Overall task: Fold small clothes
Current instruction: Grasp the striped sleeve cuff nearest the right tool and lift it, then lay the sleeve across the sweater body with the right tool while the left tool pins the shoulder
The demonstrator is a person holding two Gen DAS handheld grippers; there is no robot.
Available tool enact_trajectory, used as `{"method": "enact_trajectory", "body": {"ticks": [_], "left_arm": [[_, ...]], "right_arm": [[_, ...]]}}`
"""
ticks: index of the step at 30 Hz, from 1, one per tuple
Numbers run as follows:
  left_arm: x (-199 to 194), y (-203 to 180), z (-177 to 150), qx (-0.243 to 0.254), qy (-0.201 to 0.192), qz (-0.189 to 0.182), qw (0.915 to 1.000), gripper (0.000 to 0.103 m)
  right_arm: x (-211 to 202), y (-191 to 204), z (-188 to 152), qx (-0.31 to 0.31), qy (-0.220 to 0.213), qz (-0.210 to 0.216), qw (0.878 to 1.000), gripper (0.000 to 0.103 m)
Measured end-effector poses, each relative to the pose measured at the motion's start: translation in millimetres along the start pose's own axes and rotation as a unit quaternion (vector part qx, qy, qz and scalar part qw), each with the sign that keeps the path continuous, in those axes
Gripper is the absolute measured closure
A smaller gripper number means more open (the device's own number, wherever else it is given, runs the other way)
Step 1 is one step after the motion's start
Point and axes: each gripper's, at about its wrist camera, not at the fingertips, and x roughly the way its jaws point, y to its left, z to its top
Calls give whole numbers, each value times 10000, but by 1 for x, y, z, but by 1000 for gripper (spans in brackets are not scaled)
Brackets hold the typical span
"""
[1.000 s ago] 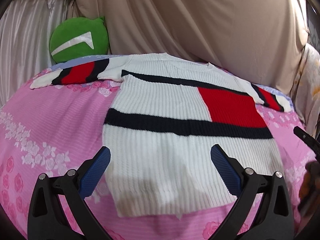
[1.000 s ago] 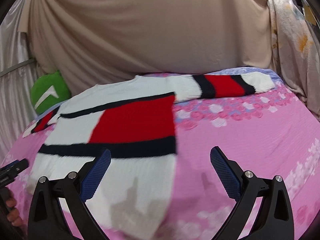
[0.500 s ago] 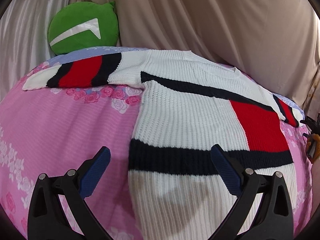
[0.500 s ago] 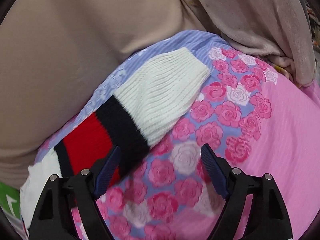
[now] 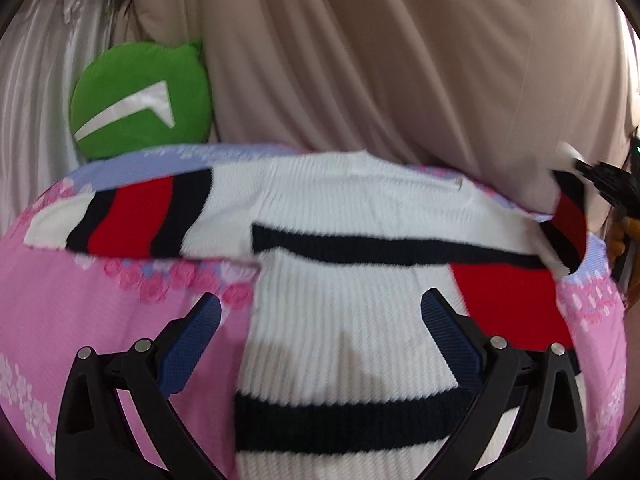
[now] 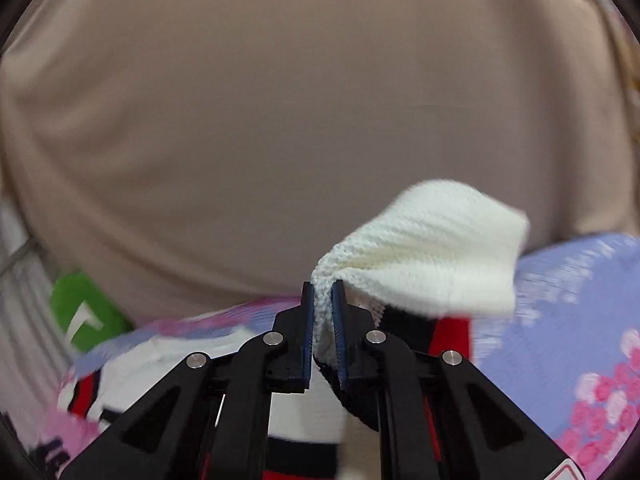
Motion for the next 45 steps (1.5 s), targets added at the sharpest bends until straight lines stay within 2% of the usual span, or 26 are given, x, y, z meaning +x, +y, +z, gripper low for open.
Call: {"method": "enact_trajectory", "body": {"ticks": [3, 4, 5, 7, 10, 12, 14, 16, 19, 21, 23, 24, 25, 26, 27, 28, 29, 30, 32, 34, 36, 38, 41, 42, 43, 45], "left_arm": [[13, -10, 14, -76, -2, -194, 9998, 5], [21, -12, 17, -127, 78, -288, 9995, 5], [31, -14, 19, -177, 182, -398, 9989, 5], [55, -17, 22, -302, 496, -598, 9965, 5], [91, -13, 21, -481, 1000, -639, 9918, 5], [110, -2, 17, -709, 1249, -548, 9881, 5], [123, 9, 13, -966, 1404, -567, 9837, 5], [129, 14, 11, -1124, 1435, -633, 9812, 5], [135, 6, 19, -971, 1417, -636, 9831, 5], [145, -1, 25, -949, 1498, -693, 9817, 6], [155, -5, 30, -879, 1551, -615, 9821, 15], [158, -9, 33, -712, 1513, -428, 9850, 34], [159, -12, 36, -551, 1477, -382, 9868, 77], [163, -15, 39, -473, 1576, -440, 9854, 91], [166, -15, 42, -563, 1679, -524, 9828, 90], [172, -12, 51, -607, 1677, -597, 9822, 90], [170, -12, 58, -524, 1556, -554, 9849, 91], [162, -13, 68, -382, 1341, -453, 9892, 91], [141, -14, 89, -244, 861, -523, 9946, 91], [123, -13, 106, -253, 397, -603, 9971, 91], [126, -12, 109, -275, 300, -589, 9974, 90], [159, -17, 98, -255, 682, -480, 9962, 90], [210, -14, 62, -246, 1371, -160, 9901, 90], [207, -11, 55, -300, 1137, -232, 9928, 90], [204, -10, 55, -332, 1118, -292, 9927, 88], [199, -6, 54, -435, 1062, -407, 9926, 84]], "right_arm": [[53, 98, -43, -727, 804, 861, 9904, 88], [73, 120, -62, -928, 1105, 957, 9849, 86], [92, 139, -84, -1123, 1438, 1003, 9781, 79], [120, 167, -128, -1564, 2022, 911, 9625, 76], [114, 173, -154, -1856, 2101, 837, 9563, 76], [95, 148, -144, -1552, 1927, 808, 9655, 68], [76, 118, -132, -1179, 1622, 563, 9781, 50], [56, 78, -115, -904, 1322, 105, 9870, 44], [46, 22, -83, -477, 1160, -548, 9906, 42], [53, -8, -71, -75, 1210, -771, 9896, 40], [66, -25, -60, 255, 1291, -879, 9874, 39], [79, -28, -58, 394, 1381, -877, 9857, 39], [87, -31, -61, 464, 1443, -909, 9843, 39], [98, -33, -62, 490, 1556, -951, 9820, 40], [110, -32, -65, 444, 1763, -1000, 9782, 44], [119, -30, -66, 332, 1891, -1067, 9756, 73], [121, -28, -65, 266, 1909, -1104, 9750, 92], [115, -29, -58, 409, 1701, -956, 9799, 93], [80, -37, -42, 847, 823, -428, 9921, 94], [57, -52, -40, 1167, 313, -309, 9922, 94], [65, -78, -50, 1388, 508, -545, 9875, 94], [98, -101, -76, 1355, 1395, -966, 9761, 93], [81, -104, -81, 1436, 1188, -778, 9794, 88], [70, -103, -79, 1523, 1121, -693, 9795, 86], [58, -100, -79, 1540, 1067, -605, 9804, 80], [30, -94, -79, 1401, 1007, -421, 9841, 77]]}}
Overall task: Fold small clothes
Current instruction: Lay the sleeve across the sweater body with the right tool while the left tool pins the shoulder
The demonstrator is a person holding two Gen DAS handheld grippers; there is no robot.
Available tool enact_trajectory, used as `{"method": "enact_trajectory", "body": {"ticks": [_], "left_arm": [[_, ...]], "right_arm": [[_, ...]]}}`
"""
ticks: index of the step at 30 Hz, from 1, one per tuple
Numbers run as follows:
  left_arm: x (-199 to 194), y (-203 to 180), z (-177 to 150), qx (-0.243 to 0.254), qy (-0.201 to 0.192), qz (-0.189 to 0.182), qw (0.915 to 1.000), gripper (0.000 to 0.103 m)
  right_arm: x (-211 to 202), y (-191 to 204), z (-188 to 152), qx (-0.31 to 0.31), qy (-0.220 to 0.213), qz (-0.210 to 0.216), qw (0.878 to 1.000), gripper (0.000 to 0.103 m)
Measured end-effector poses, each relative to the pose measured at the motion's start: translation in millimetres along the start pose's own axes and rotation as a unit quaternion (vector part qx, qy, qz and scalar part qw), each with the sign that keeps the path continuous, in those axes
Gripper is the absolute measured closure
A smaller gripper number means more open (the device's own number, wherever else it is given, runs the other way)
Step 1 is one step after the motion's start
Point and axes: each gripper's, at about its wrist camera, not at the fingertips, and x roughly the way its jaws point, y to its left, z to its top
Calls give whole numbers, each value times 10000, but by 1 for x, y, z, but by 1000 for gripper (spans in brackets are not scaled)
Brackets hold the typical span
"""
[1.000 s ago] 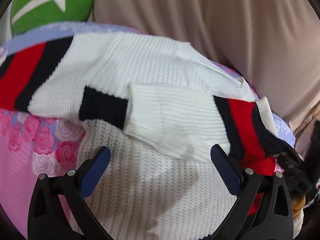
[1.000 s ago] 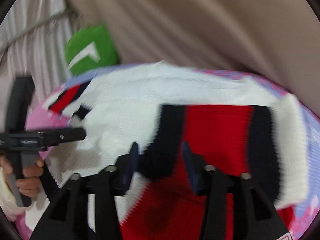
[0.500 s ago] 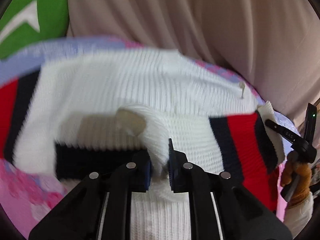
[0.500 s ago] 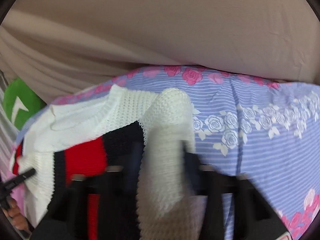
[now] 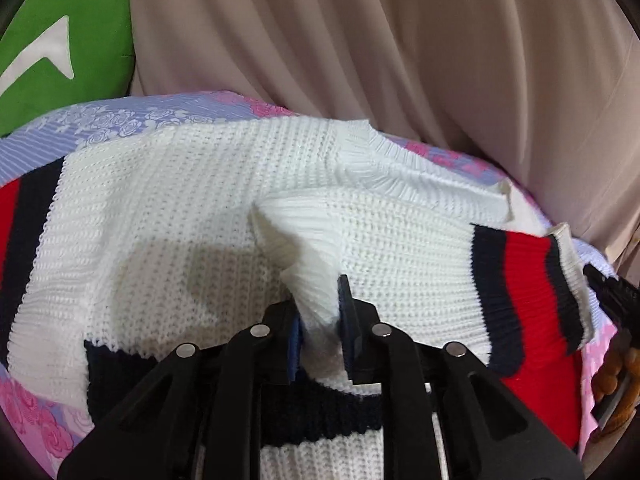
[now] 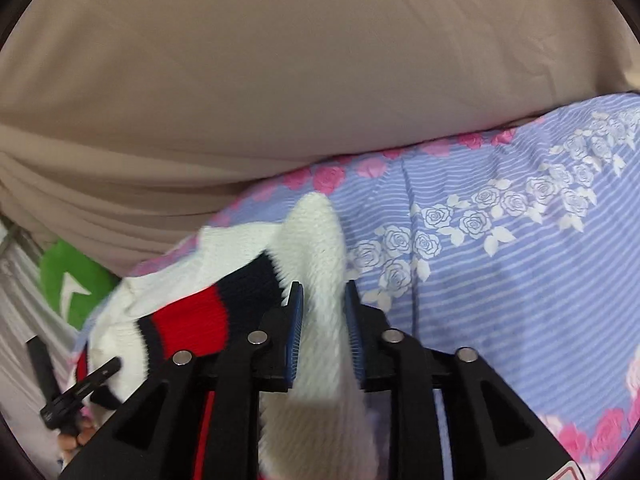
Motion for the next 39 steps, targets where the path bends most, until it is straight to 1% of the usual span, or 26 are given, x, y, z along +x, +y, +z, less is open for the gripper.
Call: {"method": "enact_trajectory", "body": {"ticks": [1, 2, 3, 4, 6, 7, 8, 9, 10, 11, 13, 15, 17, 18, 20, 21, 23, 25, 28, 30, 31, 33, 34, 35, 36, 39], "left_arm": [[0, 1, -2, -3, 27, -15, 10000, 78], [-1, 3, -5, -51, 57, -31, 10000, 74], [-8, 5, -10, -137, 60, -147, 9998, 65], [-14, 6, -14, -179, 48, -292, 9994, 49], [-24, 4, -22, -168, -32, -474, 9987, 36], [-23, 2, -19, -122, -10, -451, 9989, 36], [-20, -2, -21, -72, 55, -393, 9992, 37], [-15, -5, -22, -48, 138, -321, 9994, 50], [-11, -5, -22, -53, 179, -179, 9997, 71], [-13, -1, -24, -62, 148, -52, 9999, 78], [-15, 3, -24, -175, 146, -155, 9996, 93], [-14, 9, -27, -172, 123, -172, 9996, 93], [-14, 8, -28, -171, 113, -187, 9996, 93], [-11, 6, -28, -104, 110, -131, 9998, 93], [-6, -3, -28, 61, 87, 35, 9999, 93], [-5, -6, -28, 131, 77, 101, 9998, 93], [-3, -10, -27, 193, 59, 174, 9996, 93], [0, -15, -26, 248, 45, 239, 9994, 93], [3, -19, -26, 292, 31, 286, 9992, 92], [5, -19, -25, 286, 29, 277, 9992, 92], [0, -14, -27, 275, 26, 259, 9993, 92], [-3, -10, -27, 245, 25, 221, 9995, 91], [-3, -8, -28, 228, 25, 198, 9995, 91], [-3, -7, -28, 188, 28, 163, 9997, 91], [-5, -4, -28, 151, 13, 108, 9998, 90], [-11, 8, -29, -161, -90, -245, 9995, 68]], "right_arm": [[-10, 1, -7, -67, 42, 43, 10000, 67], [-21, 0, -17, -124, 135, 68, 9998, 52], [-29, -4, -24, -150, 214, 82, 9996, 45], [-33, -4, -33, -177, 304, 94, 9993, 39], [-29, 0, -52, -284, 557, 97, 9980, 39], [-23, 3, -58, -392, 607, -35, 9974, 39], [-18, 6, -58, -504, 633, -220, 9965, 46], [-13, 8, -54, -570, 628, -366, 9957, 60], [-14, 8, -53, -541, 598, -341, 9962, 78], [-24, 7, -50, -369, 448, -59, 9983, 80], [-48, 7, -46, -238, 30, 278, 9993, 82], [-58, -3, -44, -260, -127, 192, 9994, 83], [-36, -24, -51, -135, 353, -174, 9991, 83], [-26, -36, -57, 43, 526, -116, 9985, 82], [-32, -36, -46, 174, 601, -44, 9980, 81], [-37, -31, -44, 101, 628, -191, 9978, 81], [-54, -18, -40, -38, 391, -539, 9978, 78], [-72, 2, -32, -135, -32, -627, 9979, 76], [-73, 38, -24, -699, -271, -545, 9957, 75], [-59, 59, -26, -1104, -210, -507, 9924, 75], [-45, 64, -29, -1174, -56, -529, 9917, 77], [-2, 53, -32, -1045, 453, -972, 9887, 81], [8, 42, -37, -908, 426, -941, 9905, 83], [3, 42, -34, -821, 363, -859, 9923, 84], [-5, 42, -31, -731, 363, -885, 9927, 85], [-20, 51, -32, -891, 263, -1007, 9906, 85]]}}
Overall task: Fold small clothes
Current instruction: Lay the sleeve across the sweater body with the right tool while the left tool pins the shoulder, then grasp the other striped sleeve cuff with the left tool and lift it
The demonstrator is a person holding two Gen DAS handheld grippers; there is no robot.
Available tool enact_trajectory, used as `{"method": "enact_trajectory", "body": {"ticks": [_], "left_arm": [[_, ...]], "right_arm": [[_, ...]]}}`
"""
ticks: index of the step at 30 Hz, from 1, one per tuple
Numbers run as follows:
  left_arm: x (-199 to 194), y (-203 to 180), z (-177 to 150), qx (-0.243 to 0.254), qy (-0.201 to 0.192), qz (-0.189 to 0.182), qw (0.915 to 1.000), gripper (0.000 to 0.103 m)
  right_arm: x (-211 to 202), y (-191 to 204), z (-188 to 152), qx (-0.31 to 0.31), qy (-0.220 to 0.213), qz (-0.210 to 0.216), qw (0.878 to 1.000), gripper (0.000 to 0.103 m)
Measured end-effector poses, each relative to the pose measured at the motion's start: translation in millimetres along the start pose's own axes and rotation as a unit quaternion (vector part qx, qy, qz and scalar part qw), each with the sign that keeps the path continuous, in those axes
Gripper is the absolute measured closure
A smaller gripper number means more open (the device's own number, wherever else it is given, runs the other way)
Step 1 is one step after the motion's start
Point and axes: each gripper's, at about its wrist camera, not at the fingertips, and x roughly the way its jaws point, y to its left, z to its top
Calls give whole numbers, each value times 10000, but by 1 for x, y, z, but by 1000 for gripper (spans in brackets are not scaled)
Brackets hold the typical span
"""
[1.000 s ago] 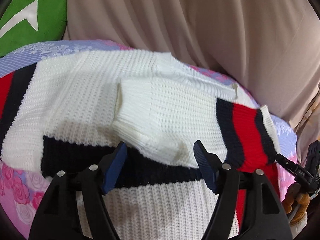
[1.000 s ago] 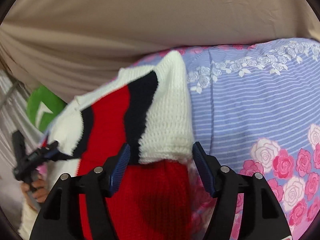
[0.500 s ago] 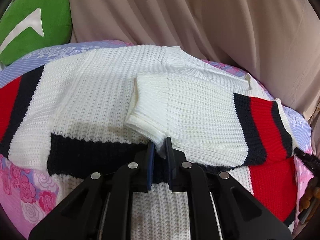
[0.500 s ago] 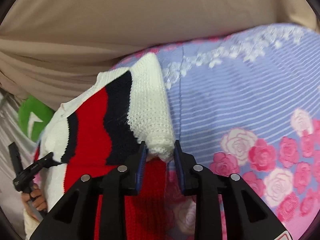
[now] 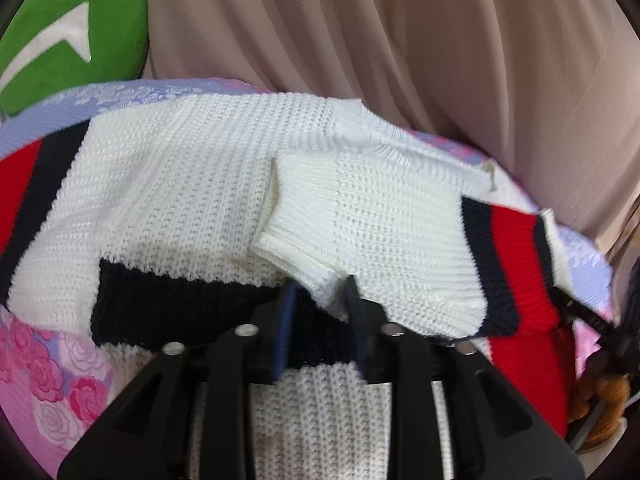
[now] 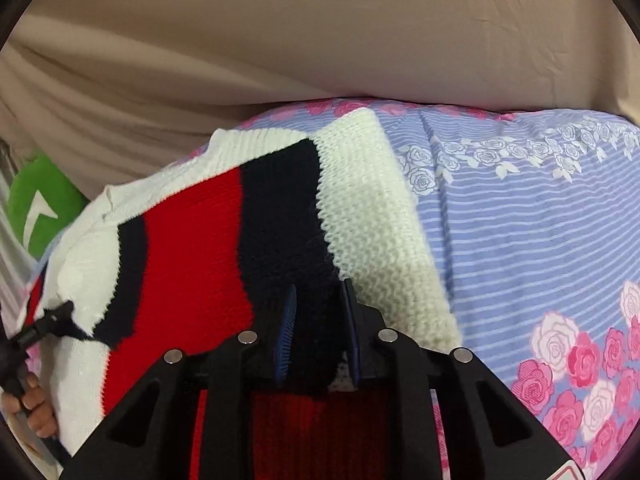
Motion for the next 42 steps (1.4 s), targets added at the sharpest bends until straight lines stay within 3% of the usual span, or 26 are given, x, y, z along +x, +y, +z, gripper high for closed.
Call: {"method": "enact_trajectory", "body": {"ticks": [1, 3, 5, 7, 10, 14, 17, 18, 20, 21, 22, 23, 24, 25, 27, 29, 31, 33, 35, 38, 40, 41, 42], "left_arm": [[-5, 5, 0, -117, -101, 2, 9999, 63], [-25, 20, 1, -405, -365, 97, 9985, 63], [-54, 48, 2, -810, -497, -160, 9953, 55], [-82, 82, 2, -1214, -618, -185, 9905, 27], [-124, 155, 3, -1813, -786, 385, 9795, 21], [-164, 264, 1, -2808, -892, 1183, 9483, 21], [-177, 337, -9, -3585, -877, 1493, 9173, 22], [-177, 357, -13, -3801, -860, 1462, 9093, 24], [-183, 376, -14, -3908, -1108, 1234, 9054, 25], [-182, 380, -12, -3909, -1120, 1218, 9054, 32], [-180, 382, -10, -3855, -1102, 1200, 9082, 53], [-175, 381, -7, -3805, -1033, 1145, 9118, 64], [-169, 381, -3, -3804, -883, 1140, 9135, 93], [-165, 378, 1, -3804, -824, 1136, 9141, 95], [-173, 352, 15, -3514, -989, 1264, 9224, 97], [-185, 299, 41, -2873, -1248, 1318, 9405, 97], [-201, 223, 68, -2045, -1517, 1134, 9604, 97], [-215, 135, 84, -1177, -1742, 739, 9749, 97], [-219, 54, 89, -534, -1803, 267, 9818, 97], [-194, -69, 79, 339, -1490, -434, 9873, 96], [-154, -138, 54, 694, -999, -709, 9900, 87], [-127, -169, 34, 828, -667, -794, 9912, 78], [-106, -187, 16, 899, -431, -838, 9915, 53]], "right_arm": [[-8, 3, 0, 13, -69, -87, 9999, 84], [-36, 12, -6, 10, -184, -64, 9998, 75], [-69, 27, -19, -241, -220, 173, 9993, 73], [-105, 47, -44, -618, -181, 406, 9971, 71], [-139, 66, -89, -1061, 53, 729, 9917, 63], [-158, 80, -140, -1210, 393, 1226, 9843, 60], [-165, 86, -160, -1294, 432, 1163, 9838, 58], [-167, 85, -159, -1308, 383, 1159, 9839, 57], [-167, 82, -158, -1248, 389, 1200, 9841, 51], [-165, 81, -156, -1196, 428, 1214, 9844, 51], [-166, 79, -154, -1137, 421, 1239, 9849, 51], [-166, 76, -155, -1075, 414, 1269, 9852, 51], [-166, 73, -153, -1002, 415, 1309, 9855, 51], [-173, 74, -154, -944, 410, 1346, 9855, 51], [-176, 75, -154, -861, 406, 1398, 9856, 51], [-174, 68, -157, -813, 408, 1446, 9853, 50], [-169, 62, -158, -776, 409, 1480, 9851, 50], [-161, 60, -152, -758, 425, 1510, 9847, 50], [-156, 61, -150, -732, 433, 1553, 9842, 49], [-152, 59, -147, -633, 441, 1662, 9831, 48], [-152, 56, -146, -555, 444, 1775, 9816, 45], [-152, 55, -145, -527, 440, 1811, 9811, 43], [-153, 53, -145, -481, 437, 1862, 9804, 43]]}}
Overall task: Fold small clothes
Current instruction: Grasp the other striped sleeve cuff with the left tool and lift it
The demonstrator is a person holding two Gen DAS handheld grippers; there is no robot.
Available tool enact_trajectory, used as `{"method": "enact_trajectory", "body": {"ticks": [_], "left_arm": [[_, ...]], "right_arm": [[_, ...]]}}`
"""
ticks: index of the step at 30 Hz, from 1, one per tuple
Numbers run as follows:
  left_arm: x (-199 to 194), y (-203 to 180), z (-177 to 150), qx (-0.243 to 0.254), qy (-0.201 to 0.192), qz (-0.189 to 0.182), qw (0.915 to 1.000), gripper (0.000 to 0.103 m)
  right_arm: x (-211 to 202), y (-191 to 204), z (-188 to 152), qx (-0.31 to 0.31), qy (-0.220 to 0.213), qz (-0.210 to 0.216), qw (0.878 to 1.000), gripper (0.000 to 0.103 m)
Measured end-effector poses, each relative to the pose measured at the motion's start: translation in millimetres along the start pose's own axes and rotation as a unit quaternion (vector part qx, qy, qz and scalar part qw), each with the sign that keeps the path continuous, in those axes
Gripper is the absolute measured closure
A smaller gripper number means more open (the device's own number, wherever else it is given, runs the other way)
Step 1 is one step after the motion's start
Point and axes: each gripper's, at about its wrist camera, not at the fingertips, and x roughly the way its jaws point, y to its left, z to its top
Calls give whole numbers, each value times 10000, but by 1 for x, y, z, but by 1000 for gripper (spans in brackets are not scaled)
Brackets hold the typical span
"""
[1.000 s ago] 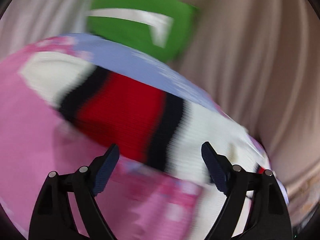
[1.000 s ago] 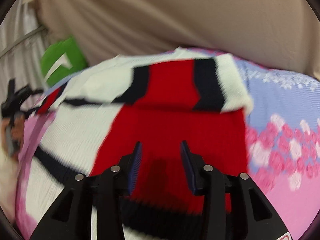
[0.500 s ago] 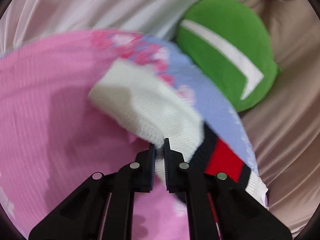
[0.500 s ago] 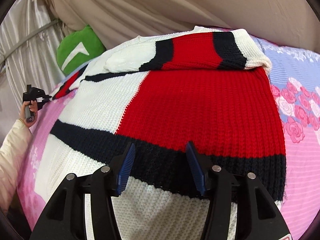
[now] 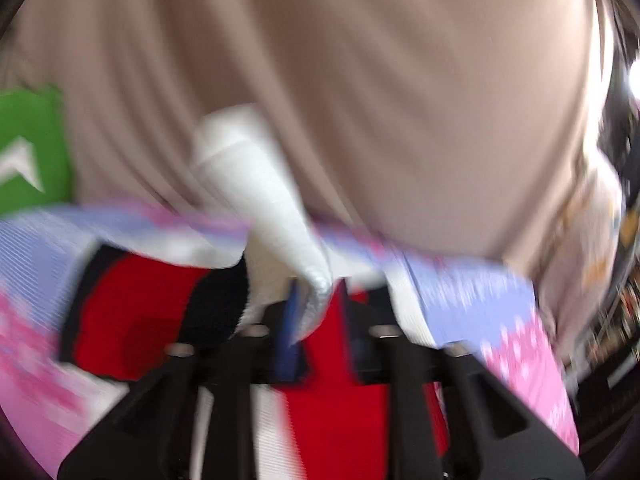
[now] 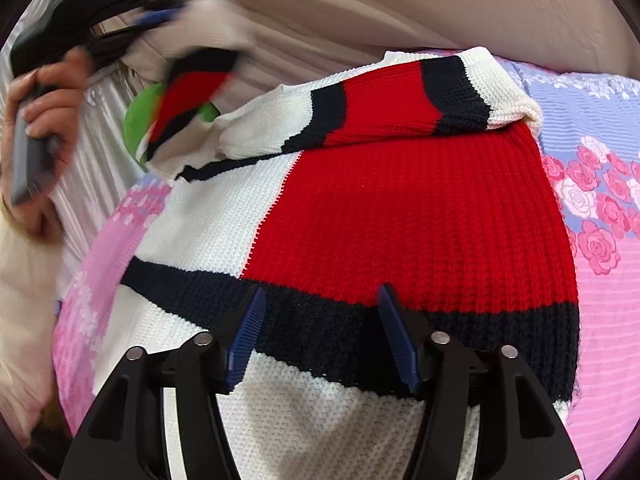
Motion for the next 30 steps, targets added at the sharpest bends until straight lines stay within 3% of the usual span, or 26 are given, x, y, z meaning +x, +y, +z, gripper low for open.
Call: {"method": "enact_trajectory", "body": {"ticks": [1, 3, 5, 9, 12, 14, 20, 23, 26, 27, 28, 29, 30], "left_arm": [[24, -16, -22, 11, 227, -37, 9997, 37], [53, -33, -70, -113, 654, -54, 9978, 38], [73, -29, -94, -285, 1103, -150, 9934, 40], [48, 20, -73, -994, 708, -370, 9918, 39], [3, 54, -54, -801, 180, 83, 9966, 32], [-19, 80, -47, -746, 28, 456, 9962, 27], [-7, 163, -64, -1544, 526, 836, 9831, 27], [-3, 197, -89, -2166, 679, 657, 9717, 28], [-10, 203, -93, -2402, 526, 406, 9685, 28], [-8, 203, -92, -2453, 559, 372, 9671, 33], [-7, 204, -89, -2477, 581, 346, 9665, 49], [-4, 203, -85, -2490, 632, 290, 9660, 61], [0, 204, -78, -2524, 704, 225, 9648, 83]], "right_arm": [[-1, -1, 0, 36, -9, 35, 10000, 42], [-2, -5, 0, 112, -29, 126, 9999, 42], [-1, -7, 0, 166, 86, 96, 9998, 40], [-2, 1, -1, -43, -8, 141, 9999, 36], [-4, -6, 6, 207, -28, 233, 9995, 36], [-9, -15, 20, 403, -145, 238, 9988, 36], [-7, -56, 97, 760, -640, -721, 9924, 36], [20, -83, 129, 1076, -579, -835, 9890, 36], [63, -102, 148, 1358, -241, -846, 9868, 37], [71, -103, 152, 1346, -241, -903, 9865, 39], [77, -98, 157, 1222, -283, -1039, 9867, 55], [81, -91, 161, 1080, -207, -1033, 9886, 95], [85, -81, 171, 991, -126, -833, 9915, 93]]}}
